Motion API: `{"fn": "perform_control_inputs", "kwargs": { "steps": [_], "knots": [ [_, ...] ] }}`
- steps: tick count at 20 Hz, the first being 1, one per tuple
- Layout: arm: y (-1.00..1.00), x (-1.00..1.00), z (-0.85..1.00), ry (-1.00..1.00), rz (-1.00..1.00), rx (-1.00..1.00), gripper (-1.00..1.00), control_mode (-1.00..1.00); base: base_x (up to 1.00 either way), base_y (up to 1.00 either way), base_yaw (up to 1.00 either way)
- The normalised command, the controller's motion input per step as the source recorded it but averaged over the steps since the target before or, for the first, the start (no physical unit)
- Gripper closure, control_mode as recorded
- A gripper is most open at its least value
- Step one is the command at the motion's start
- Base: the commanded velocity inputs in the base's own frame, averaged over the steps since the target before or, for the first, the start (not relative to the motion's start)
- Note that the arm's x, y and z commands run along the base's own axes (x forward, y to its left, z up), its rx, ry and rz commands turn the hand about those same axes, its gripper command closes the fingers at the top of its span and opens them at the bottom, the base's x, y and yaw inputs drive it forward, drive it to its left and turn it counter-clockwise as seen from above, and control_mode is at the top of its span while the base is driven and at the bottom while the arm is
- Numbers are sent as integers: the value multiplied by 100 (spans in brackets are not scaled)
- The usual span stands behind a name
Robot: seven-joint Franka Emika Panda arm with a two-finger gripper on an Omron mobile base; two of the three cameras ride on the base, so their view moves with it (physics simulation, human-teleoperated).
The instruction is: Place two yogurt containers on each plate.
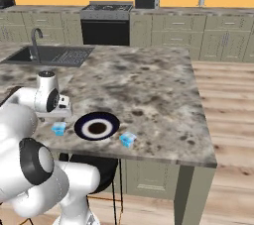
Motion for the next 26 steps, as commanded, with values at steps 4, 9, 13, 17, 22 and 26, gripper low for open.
{"fn": "perform_control_inputs", "kwargs": {
  "steps": [4,9,13,17,22,26],
  "knots": [
    [3,48,-38,0,-1,-3,-100,-100,0,0,0],
    [21,51,-5,0,-1,-5,-100,-100,0,0,0],
    [1,-1,-13,0,0,0,-100,-100,0,0,0],
    [-7,0,-55,0,0,0,-100,-100,0,0,0],
    [1,0,-43,0,0,0,-100,-100,0,0,0],
    [11,2,-21,0,0,0,-100,-100,0,0,0]
  ]
}}
